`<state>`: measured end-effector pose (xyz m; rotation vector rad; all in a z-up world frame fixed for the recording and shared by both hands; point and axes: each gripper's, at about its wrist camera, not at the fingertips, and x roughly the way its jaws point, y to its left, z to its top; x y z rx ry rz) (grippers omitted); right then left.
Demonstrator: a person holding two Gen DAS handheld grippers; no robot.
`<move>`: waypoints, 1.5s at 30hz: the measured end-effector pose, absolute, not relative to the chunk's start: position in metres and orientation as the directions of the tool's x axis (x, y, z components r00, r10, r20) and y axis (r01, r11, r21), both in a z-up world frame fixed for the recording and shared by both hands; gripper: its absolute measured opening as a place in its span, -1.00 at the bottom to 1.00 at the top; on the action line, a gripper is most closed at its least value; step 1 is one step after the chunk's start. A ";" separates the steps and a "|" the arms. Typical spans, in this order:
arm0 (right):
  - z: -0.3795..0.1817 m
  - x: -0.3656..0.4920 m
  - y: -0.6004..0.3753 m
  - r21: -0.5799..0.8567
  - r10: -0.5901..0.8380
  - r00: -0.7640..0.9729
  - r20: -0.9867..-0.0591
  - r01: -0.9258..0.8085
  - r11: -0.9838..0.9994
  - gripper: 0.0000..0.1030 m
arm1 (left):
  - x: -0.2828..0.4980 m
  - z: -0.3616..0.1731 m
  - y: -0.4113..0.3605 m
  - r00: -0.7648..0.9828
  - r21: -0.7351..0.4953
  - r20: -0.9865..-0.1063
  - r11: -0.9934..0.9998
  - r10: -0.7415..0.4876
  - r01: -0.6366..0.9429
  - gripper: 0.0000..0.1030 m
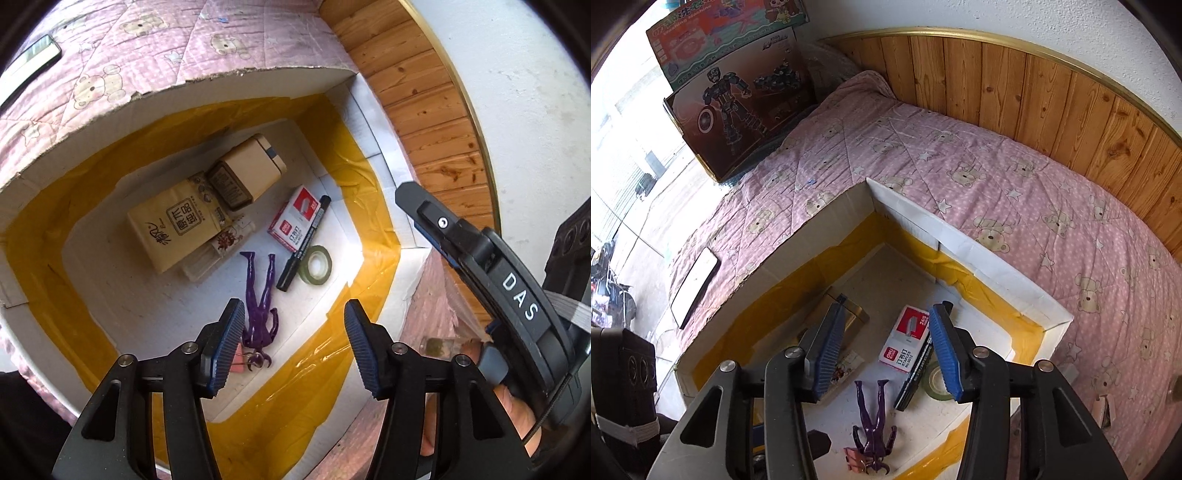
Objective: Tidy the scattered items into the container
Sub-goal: 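Open the left tool to drop the figure while the right tool releases the staple box inside, then withdraw both tools from the box toward the white charger and pink stapler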
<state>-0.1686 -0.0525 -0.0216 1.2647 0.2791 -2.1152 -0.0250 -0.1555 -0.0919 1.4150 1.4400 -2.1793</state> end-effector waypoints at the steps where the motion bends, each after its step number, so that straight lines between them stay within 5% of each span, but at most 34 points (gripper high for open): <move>1: -0.019 -0.166 -0.049 0.144 -0.426 -0.325 -0.844 0.628 -0.765 -0.03 | -0.023 -0.089 -0.156 -0.544 -0.620 -0.778 -0.526 0.316 0.582 0.14; 18: 0.025 -0.097 0.030 0.266 -0.605 -0.383 -0.698 0.646 -0.716 0.16 | -0.011 -0.029 -0.120 -0.643 -0.435 -0.765 -0.764 0.036 0.476 0.14; 35: 0.034 -0.042 0.105 0.327 -0.703 -0.474 -0.530 0.651 -0.685 0.16 | 0.011 -0.008 -0.048 -0.696 -0.284 -0.714 -0.876 -0.078 0.389 0.14; 45: 0.023 -0.044 0.141 0.343 -0.693 -0.482 -0.536 0.625 -0.701 0.16 | 0.005 -0.021 -0.013 -0.674 -0.235 -0.736 -0.910 -0.064 0.343 0.14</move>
